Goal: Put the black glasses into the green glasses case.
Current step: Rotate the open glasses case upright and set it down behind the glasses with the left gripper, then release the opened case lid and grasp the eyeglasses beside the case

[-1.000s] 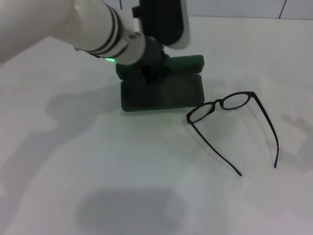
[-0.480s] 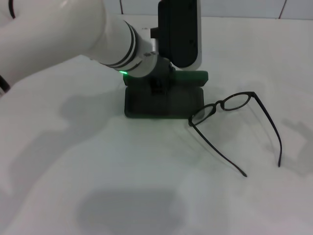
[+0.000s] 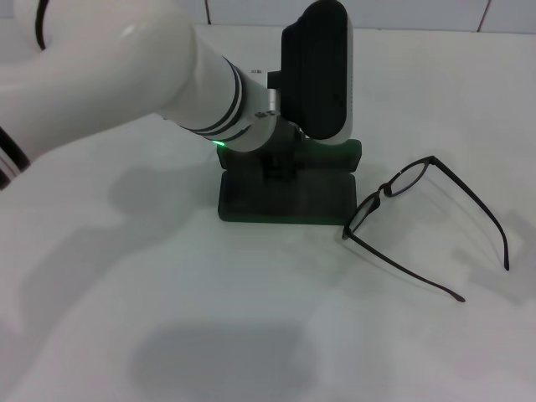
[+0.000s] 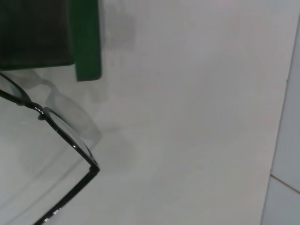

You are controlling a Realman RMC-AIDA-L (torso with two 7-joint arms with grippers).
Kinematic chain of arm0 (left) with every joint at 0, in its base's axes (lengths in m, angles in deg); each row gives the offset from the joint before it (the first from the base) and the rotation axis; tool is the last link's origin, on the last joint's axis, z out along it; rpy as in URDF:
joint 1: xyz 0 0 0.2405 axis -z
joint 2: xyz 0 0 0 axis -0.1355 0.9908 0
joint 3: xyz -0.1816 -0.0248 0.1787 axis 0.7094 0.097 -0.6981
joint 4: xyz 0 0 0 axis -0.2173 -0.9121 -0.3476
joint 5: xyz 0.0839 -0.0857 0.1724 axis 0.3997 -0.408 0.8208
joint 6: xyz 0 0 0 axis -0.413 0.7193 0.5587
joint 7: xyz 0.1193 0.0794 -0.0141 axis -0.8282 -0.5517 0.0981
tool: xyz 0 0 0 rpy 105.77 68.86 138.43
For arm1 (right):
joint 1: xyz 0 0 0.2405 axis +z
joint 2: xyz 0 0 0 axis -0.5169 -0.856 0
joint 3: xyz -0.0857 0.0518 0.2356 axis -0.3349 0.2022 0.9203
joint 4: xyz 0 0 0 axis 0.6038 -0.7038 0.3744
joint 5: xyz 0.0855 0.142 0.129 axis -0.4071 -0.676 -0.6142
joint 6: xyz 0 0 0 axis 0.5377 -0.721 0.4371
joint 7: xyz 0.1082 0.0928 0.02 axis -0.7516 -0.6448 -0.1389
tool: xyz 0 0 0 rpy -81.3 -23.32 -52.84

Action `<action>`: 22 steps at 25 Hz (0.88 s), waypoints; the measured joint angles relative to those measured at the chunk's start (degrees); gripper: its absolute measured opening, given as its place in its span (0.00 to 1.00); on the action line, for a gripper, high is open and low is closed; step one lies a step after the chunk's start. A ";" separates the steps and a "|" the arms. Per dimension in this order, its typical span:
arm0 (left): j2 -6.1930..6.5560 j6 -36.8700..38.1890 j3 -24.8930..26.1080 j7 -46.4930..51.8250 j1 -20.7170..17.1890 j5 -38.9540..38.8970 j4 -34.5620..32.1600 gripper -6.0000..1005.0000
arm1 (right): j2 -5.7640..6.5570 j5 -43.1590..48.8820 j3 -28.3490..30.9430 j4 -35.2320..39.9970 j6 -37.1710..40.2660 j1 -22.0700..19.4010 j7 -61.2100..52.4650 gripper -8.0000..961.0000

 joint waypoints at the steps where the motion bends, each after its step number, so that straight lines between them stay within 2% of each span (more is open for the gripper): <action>1: -0.01 -0.01 -0.07 -0.01 0.08 -0.01 0.06 0.27 | 0.00 0.25 0.02 0.00 -0.18 0.05 0.00 0.90; 8: -0.01 0.14 -0.09 0.01 0.35 -0.31 -0.70 0.41 | 0.00 3.73 -0.20 0.59 -2.06 1.04 -0.15 0.90; 11: 0.04 0.66 0.15 0.19 0.02 -1.41 -3.09 0.46 | -0.04 10.84 -0.25 3.96 -5.01 2.67 0.18 0.90; 13: 0.16 1.14 0.77 0.54 -1.05 -2.52 -5.86 0.46 | -0.59 15.37 -0.29 6.72 -6.66 3.99 0.44 0.90; 16: 0.09 1.61 2.64 2.10 -4.01 -3.08 -11.76 0.45 | -1.51 19.60 -1.27 10.45 -8.04 6.21 0.11 0.90; 18: 0.02 0.73 4.21 4.69 -6.55 -3.40 -15.83 0.45 | -1.67 20.34 -3.68 13.87 -9.09 7.90 -1.97 0.90; 20: 0.02 -1.81 6.79 9.91 -9.74 -4.69 -20.17 0.45 | -1.68 20.63 -7.58 17.99 -11.37 9.17 -5.38 0.90; 22: 0.23 -4.00 10.29 12.65 -13.75 -9.78 -23.86 0.45 | -1.58 22.31 -14.32 24.27 -15.77 10.87 -10.17 0.90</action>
